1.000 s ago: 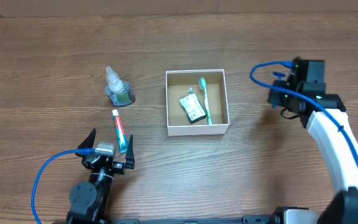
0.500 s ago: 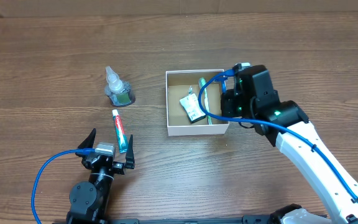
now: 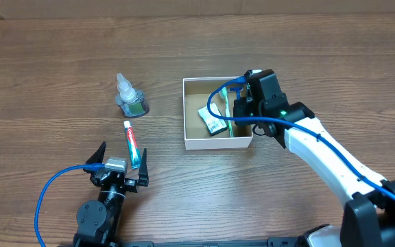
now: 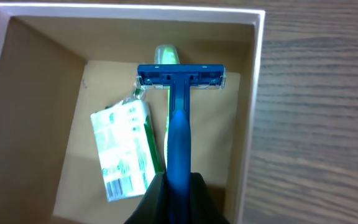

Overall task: Pack container
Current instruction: 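Carry the blue razor into the box and open the right gripper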

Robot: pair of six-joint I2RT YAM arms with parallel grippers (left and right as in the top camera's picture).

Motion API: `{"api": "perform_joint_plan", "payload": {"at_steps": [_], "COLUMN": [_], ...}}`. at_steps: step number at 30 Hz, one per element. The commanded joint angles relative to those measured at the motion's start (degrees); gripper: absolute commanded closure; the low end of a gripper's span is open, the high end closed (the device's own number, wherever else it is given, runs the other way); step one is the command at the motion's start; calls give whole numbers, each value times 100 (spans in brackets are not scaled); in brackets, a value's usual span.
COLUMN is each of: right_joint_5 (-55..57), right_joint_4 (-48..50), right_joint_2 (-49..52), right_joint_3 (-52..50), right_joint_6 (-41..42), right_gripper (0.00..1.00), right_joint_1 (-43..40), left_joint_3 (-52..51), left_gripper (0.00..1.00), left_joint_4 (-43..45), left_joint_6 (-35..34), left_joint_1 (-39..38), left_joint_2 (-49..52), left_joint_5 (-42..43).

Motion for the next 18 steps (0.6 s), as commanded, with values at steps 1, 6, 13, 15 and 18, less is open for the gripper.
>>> {"api": "perform_joint_plan", "payload": {"at_steps": [1, 6, 13, 15, 18], "right_joint_5": [76, 79, 103, 101, 120], "right_joint_4": [166, 267, 409, 380, 138], "right_joint_2": [81, 81, 66, 9, -273], "right_joint_3": [151, 151, 170, 195, 337], "right_joint_6": [31, 28, 31, 28, 26], "right_gripper": [96, 68, 54, 54, 54], "right_joint_1": [17, 17, 15, 17, 15], "left_joint_3": [-20, -20, -20, -20, -20], "left_gripper": [0, 0, 0, 0, 0], "left_joint_4": [17, 17, 17, 17, 17], "left_joint_6": [66, 66, 66, 66, 66], "left_joint_1": [26, 26, 26, 26, 26], "left_joint_2": [-57, -57, -57, -57, -57], "left_joint_5": [46, 46, 46, 46, 46]}}
